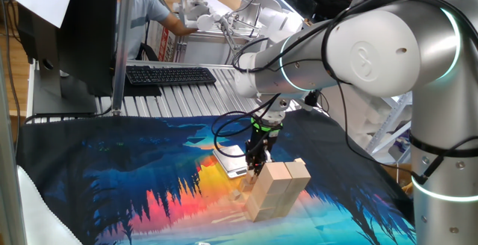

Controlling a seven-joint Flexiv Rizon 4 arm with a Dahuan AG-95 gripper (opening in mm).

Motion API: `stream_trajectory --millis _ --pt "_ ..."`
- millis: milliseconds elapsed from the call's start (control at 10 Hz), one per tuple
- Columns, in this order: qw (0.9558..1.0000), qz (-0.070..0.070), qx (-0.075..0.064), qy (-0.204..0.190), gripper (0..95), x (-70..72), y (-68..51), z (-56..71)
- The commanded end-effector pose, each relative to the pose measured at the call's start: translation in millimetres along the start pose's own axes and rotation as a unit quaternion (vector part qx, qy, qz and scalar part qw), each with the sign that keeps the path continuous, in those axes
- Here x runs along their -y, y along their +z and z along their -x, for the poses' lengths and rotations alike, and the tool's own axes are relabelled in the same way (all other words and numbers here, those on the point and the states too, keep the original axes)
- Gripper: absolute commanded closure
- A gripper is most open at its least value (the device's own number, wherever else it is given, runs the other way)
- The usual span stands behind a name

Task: Stack the blocks into a pyramid shape

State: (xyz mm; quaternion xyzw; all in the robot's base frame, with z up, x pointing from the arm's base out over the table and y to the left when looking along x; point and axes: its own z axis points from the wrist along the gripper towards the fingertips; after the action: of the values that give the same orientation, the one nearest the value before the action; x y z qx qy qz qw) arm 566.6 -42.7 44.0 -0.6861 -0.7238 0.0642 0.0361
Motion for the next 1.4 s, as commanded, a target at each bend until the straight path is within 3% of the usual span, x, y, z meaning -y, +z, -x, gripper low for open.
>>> stream_trajectory --millis 100,800,900,1100,1200,1400 --pt "1.0000 0.000 0.000 0.000 95.0 -0.7 0.4 -0.1" --pt "1.0000 -0.001 -0.002 -0.001 95.0 -0.6 2.2 0.7" --pt "1.0000 -0.001 -0.002 -0.002 76.0 -0.6 2.1 0.7" --pt "1.0000 -0.001 -0.002 -0.001 76.0 -0.6 2.1 0.7" --pt "1.0000 -0.001 -0.002 -0.001 57.0 -0.6 2.0 0.7" --pt "1.0000 -0.001 -0.002 -0.003 57.0 -0.6 2.0 0.7"
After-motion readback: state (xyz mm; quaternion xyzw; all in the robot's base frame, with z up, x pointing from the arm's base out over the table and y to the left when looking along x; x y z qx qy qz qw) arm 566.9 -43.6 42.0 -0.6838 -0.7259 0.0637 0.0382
